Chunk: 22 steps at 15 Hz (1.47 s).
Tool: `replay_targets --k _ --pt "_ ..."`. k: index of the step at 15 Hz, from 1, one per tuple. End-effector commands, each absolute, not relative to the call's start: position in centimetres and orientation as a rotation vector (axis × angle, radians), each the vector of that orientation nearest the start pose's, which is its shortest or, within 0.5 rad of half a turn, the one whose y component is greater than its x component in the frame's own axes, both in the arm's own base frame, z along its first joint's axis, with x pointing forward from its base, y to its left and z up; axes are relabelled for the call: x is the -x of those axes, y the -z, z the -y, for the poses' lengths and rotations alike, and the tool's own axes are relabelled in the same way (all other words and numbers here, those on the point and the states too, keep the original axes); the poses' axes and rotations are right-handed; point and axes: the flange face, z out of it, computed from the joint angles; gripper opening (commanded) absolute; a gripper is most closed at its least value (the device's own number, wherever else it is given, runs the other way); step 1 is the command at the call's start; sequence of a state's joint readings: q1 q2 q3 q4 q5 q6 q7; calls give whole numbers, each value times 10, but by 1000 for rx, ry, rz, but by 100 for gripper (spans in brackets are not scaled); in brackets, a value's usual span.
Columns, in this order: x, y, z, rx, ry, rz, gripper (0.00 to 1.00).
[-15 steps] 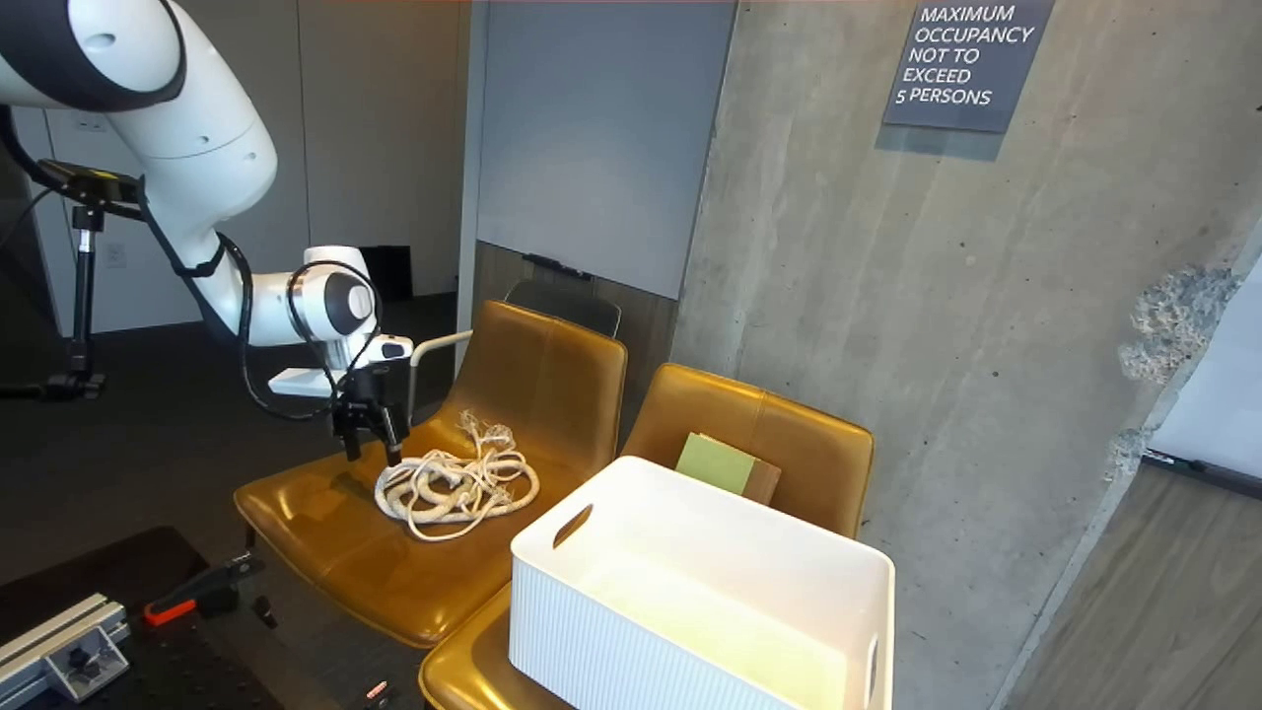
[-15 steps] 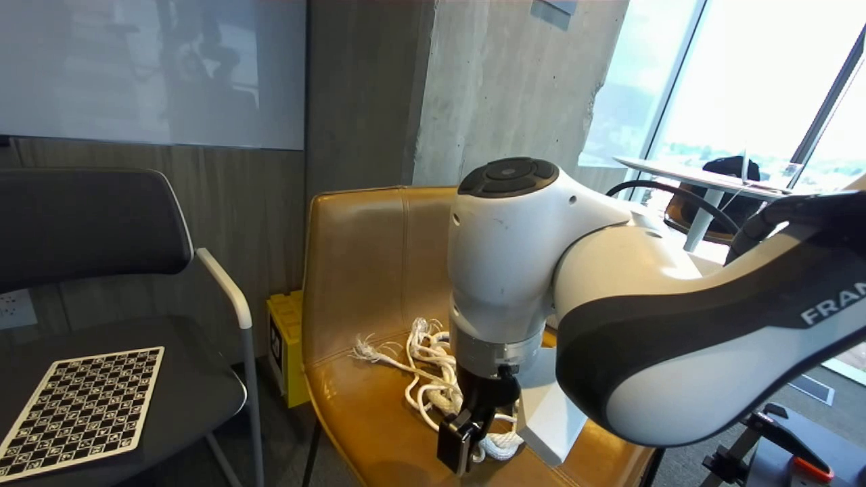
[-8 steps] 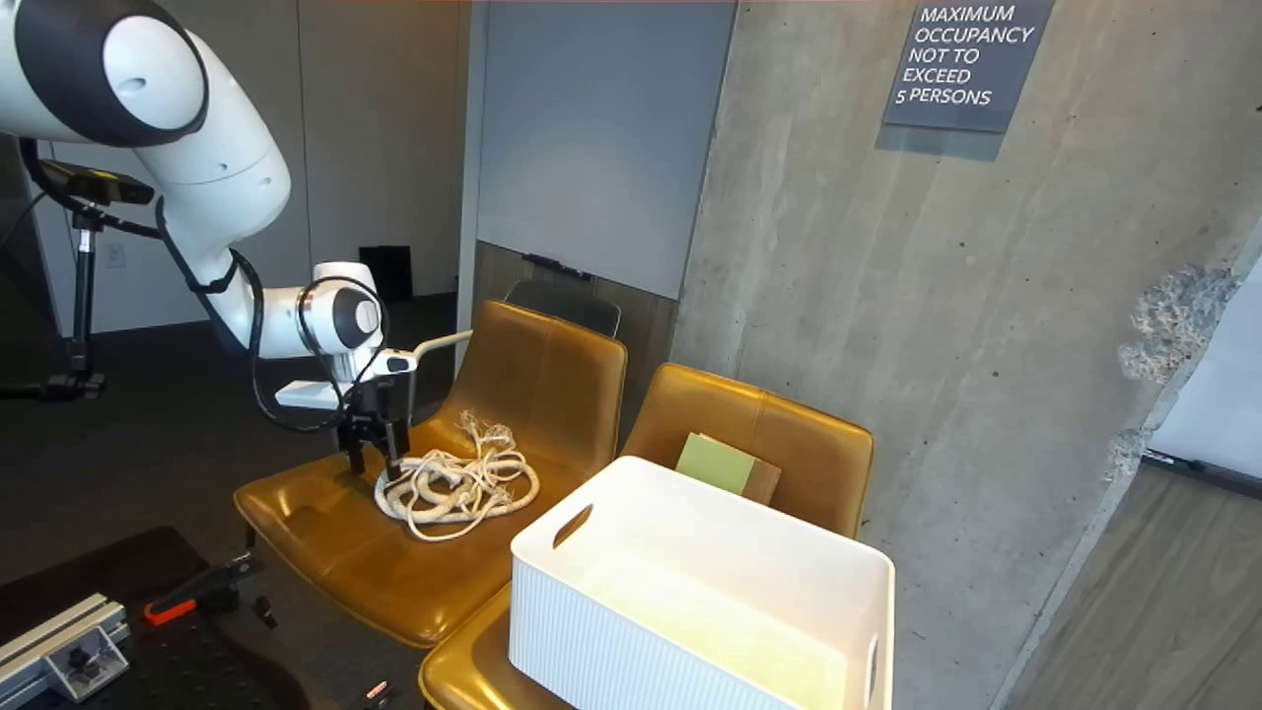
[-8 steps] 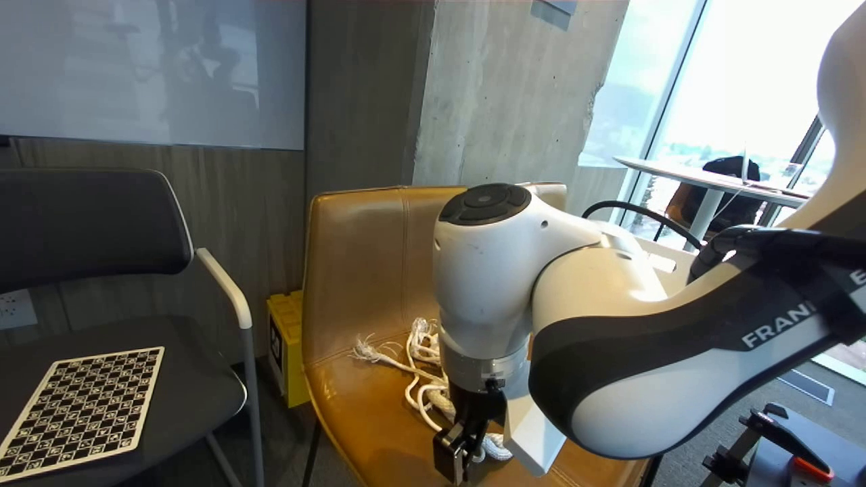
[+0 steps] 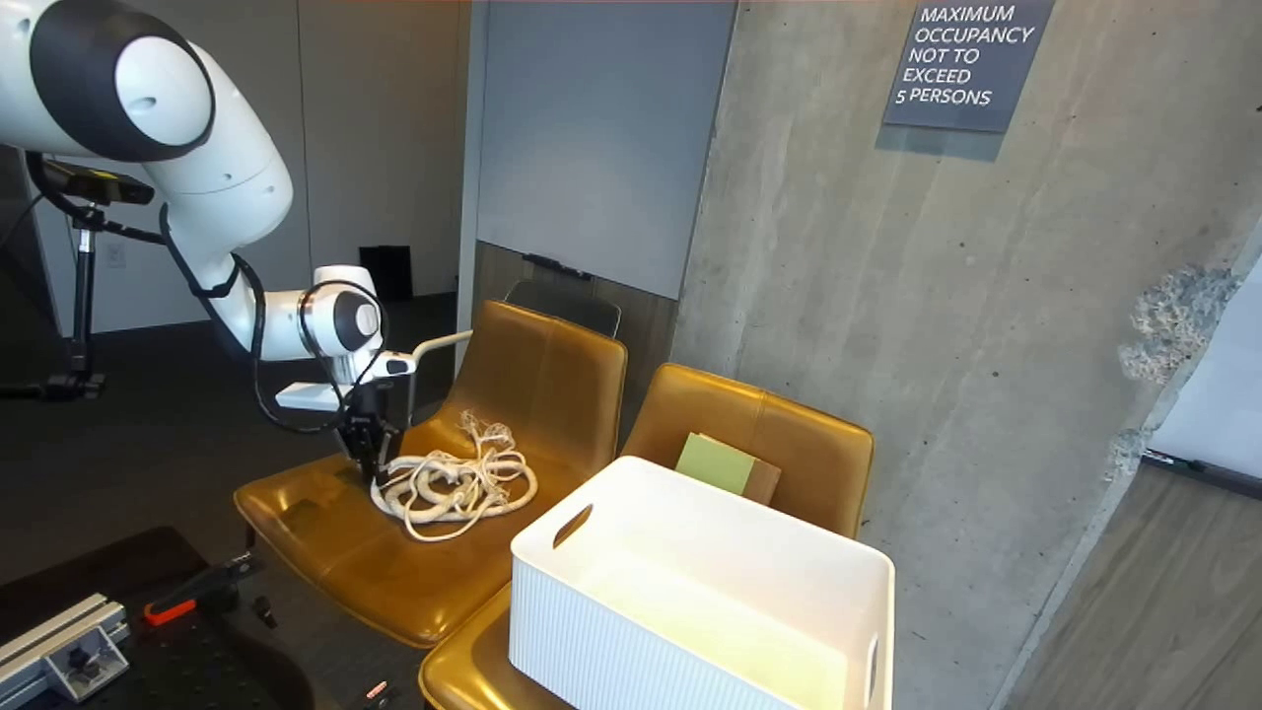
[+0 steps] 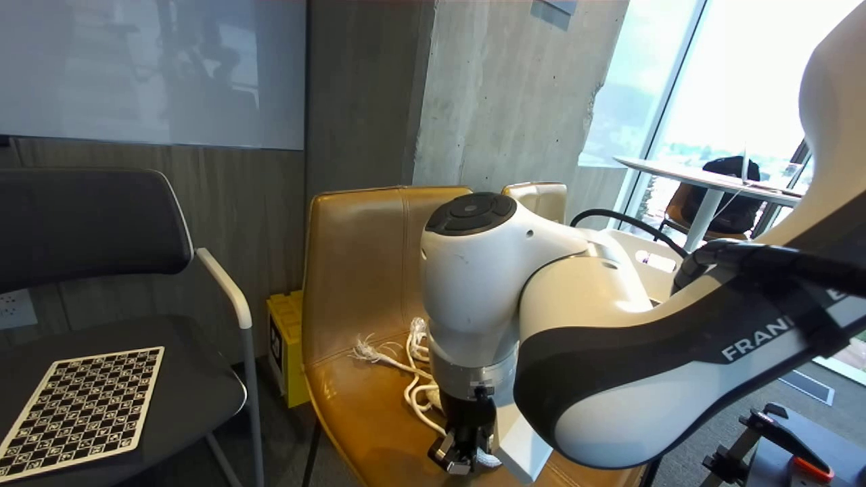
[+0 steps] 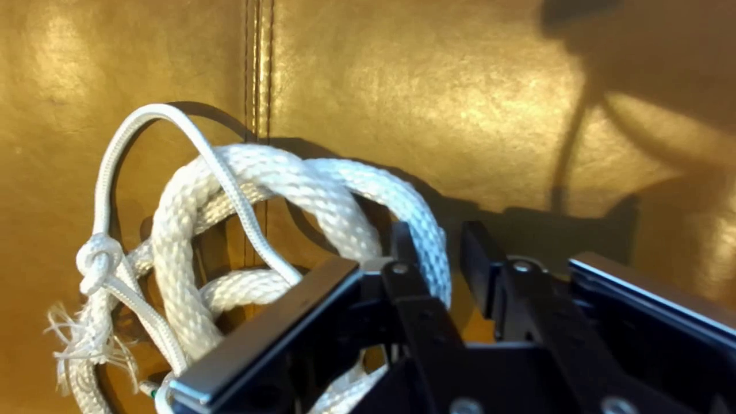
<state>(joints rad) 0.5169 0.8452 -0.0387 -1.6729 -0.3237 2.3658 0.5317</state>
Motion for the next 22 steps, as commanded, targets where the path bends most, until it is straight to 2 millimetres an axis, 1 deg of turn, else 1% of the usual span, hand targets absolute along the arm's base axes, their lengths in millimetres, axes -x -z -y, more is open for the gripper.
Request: replay_targets --k 1,3,4,7,9,11,12,16,19,22 --pt "-588 -101 -299 3403 -66 347 0" --pt "-587 -102 -298 3408 -71 347 0" --pt "-587 -104 -298 3412 -74 346 3" --pt "-589 -115 -292 3425 -77 324 3" --pt "-588 -131 -290 3433 -63 310 3" --pt "-583 -158 -290 3442 -35 302 3" --pt "-581 -174 -292 3444 -18 296 3" --pt "-568 -263 -296 3446 124 247 3" --pt "-562 -339 -296 3447 294 185 3" --pt "-556 -421 -290 3438 481 90 3"
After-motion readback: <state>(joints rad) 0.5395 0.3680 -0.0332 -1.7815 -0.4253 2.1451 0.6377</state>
